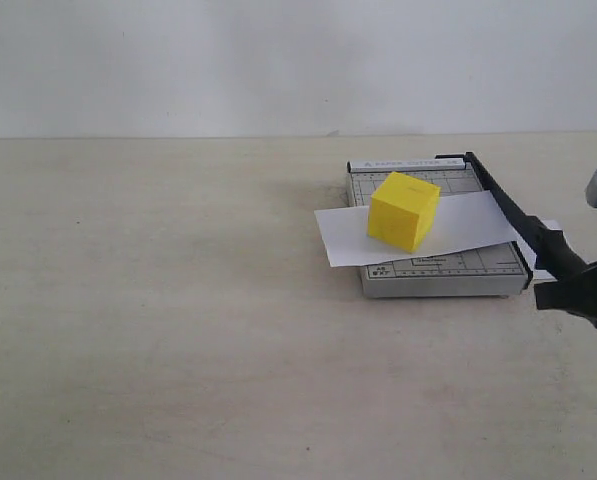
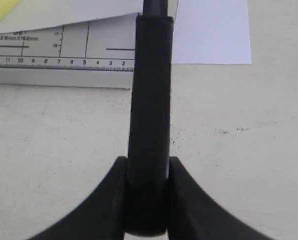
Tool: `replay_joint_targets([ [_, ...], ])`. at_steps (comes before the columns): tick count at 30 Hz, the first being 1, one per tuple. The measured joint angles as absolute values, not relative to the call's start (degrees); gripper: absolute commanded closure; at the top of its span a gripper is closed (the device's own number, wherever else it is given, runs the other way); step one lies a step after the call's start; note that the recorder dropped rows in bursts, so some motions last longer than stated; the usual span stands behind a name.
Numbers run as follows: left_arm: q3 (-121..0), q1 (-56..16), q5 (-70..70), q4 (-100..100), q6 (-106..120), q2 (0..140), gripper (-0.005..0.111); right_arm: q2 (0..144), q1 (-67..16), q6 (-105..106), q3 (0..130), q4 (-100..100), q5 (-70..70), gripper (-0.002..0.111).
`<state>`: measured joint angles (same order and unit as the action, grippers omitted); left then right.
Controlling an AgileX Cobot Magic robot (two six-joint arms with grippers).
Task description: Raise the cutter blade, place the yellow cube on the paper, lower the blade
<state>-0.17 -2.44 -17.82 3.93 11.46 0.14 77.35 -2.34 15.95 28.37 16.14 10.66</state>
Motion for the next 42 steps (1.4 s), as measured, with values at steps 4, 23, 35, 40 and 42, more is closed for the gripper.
replay_joint_targets([
  [4, -0.2, -2.4, -17.8, 3.9, 11.5, 0.1, 0.102, 76.5, -2.2, 16.4, 28.0, 15.6, 14.9, 0.058],
  [23, -0.2, -2.4, -17.8, 3.9, 11.5, 0.1, 0.102, 75.6, -1.9, 19.4, 30.2, 15.2, 13.6, 0.058],
  [35, -0.2, -2.4, -17.8, 3.9, 11.5, 0.1, 0.102, 74.3, -1.9, 23.9, 40.4, 17.9, 18.8, 0.079],
  [40, -0.2, -2.4, -17.8, 3.9, 11.5, 0.1, 0.102, 67.5, -1.9, 35.9, 39.9, 32.2, 17.6, 0.108],
  [42, -0.2, -2.4, -17.8, 3.9, 11.5, 0.1, 0.102, 62.7, -1.9, 41.3, 38.5, 39.4, 16.3, 0.108],
])
